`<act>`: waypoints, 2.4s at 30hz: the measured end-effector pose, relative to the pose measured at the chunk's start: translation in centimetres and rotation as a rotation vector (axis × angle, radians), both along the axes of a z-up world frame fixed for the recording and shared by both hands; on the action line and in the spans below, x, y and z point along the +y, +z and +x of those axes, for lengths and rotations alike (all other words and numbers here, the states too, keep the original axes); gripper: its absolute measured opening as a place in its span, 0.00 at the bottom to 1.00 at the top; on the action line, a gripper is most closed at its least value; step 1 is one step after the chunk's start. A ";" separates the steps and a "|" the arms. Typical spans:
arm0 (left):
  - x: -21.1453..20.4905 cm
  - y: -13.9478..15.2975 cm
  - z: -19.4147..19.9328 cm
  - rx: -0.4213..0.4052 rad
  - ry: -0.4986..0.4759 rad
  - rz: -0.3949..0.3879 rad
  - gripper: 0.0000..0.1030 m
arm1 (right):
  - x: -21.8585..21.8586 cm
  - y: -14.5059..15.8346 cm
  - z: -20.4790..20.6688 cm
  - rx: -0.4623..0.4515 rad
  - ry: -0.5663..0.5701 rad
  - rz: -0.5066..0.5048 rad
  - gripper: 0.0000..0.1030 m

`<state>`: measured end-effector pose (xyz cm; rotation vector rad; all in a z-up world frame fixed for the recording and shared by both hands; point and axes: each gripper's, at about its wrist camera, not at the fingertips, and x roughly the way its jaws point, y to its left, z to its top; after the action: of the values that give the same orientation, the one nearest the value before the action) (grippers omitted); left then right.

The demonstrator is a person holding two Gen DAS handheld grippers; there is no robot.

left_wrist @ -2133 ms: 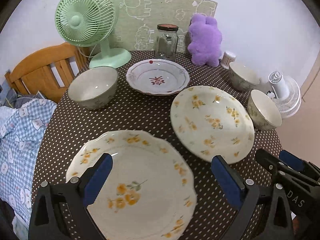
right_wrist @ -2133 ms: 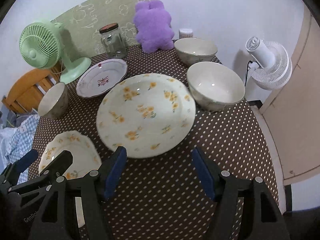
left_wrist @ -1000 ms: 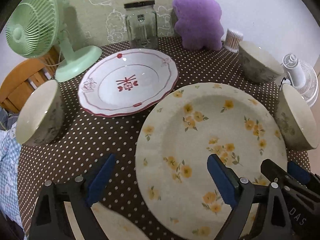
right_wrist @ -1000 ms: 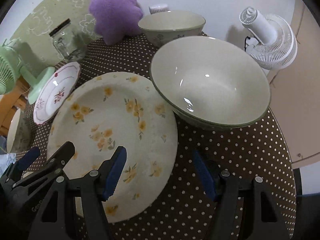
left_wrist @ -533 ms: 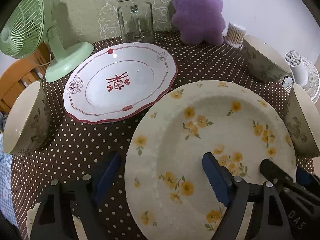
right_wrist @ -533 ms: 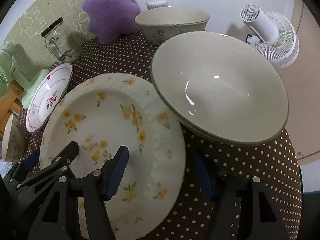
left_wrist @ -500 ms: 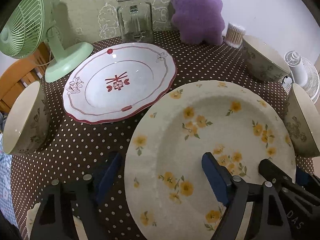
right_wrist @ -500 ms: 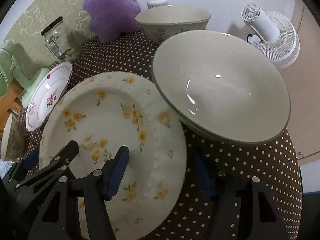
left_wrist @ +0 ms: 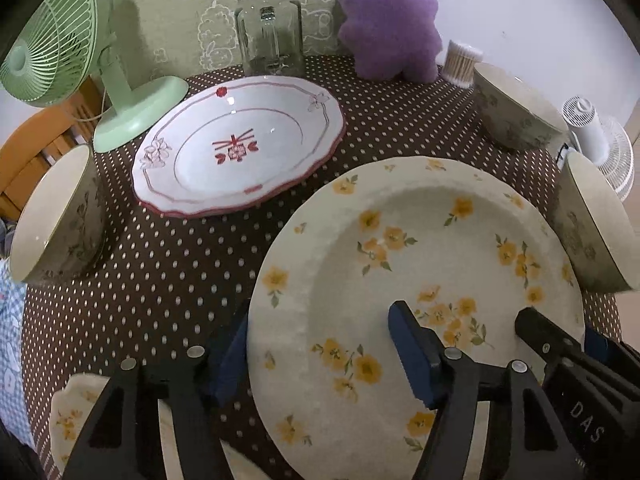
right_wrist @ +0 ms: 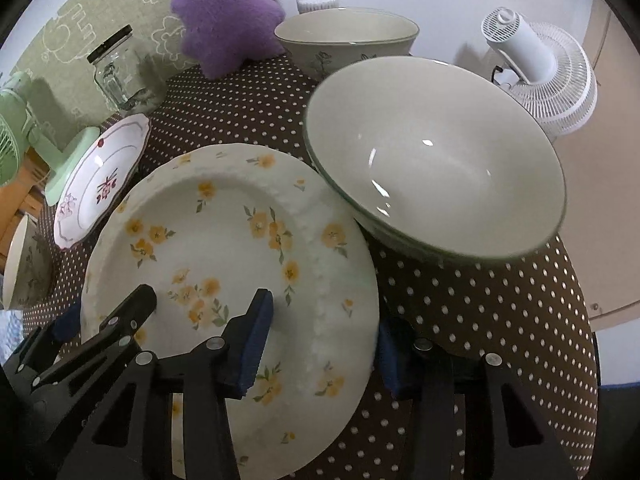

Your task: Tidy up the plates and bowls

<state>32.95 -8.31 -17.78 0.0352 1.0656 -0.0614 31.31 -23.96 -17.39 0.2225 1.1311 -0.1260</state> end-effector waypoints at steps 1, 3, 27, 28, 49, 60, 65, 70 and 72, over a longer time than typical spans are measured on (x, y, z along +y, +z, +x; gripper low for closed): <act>0.0 0.0 -0.2 0.003 -0.004 0.000 0.66 | -0.1 0.0 -0.3 0.003 -0.003 0.002 0.50; 0.0 0.0 -0.5 0.010 -0.008 0.001 0.66 | -0.1 0.0 -0.6 0.005 -0.003 0.002 0.50; -0.6 0.6 1.0 -0.003 -0.073 0.025 0.66 | 0.1 0.6 0.3 -0.005 -0.011 -0.040 0.54; -0.6 0.7 0.8 -0.004 -0.076 0.027 0.66 | 0.0 0.8 0.3 -0.009 -0.012 -0.046 0.54; 1.2 6.1 -3.9 -0.074 -0.045 -0.011 0.66 | 1.1 5.4 -3.8 -0.056 -0.031 -0.037 0.54; 5.1 7.1 -7.7 -0.091 0.012 -0.007 0.66 | 4.9 7.1 -7.2 -0.090 0.030 -0.038 0.54; 7.7 6.7 -9.5 -0.070 0.043 0.001 0.66 | 7.1 7.0 -8.7 -0.083 0.067 -0.027 0.54; 9.6 6.2 -11.3 -0.054 0.060 0.002 0.66 | 9.4 6.8 -10.3 -0.077 0.096 -0.026 0.54; 10.2 5.9 -11.8 -0.047 0.063 0.000 0.66 | 10.2 6.6 -10.8 -0.076 0.103 -0.031 0.54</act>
<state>21.13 1.86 -11.87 0.0033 1.0190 -0.0035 20.51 -13.79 -10.76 0.1396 1.0623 -0.0435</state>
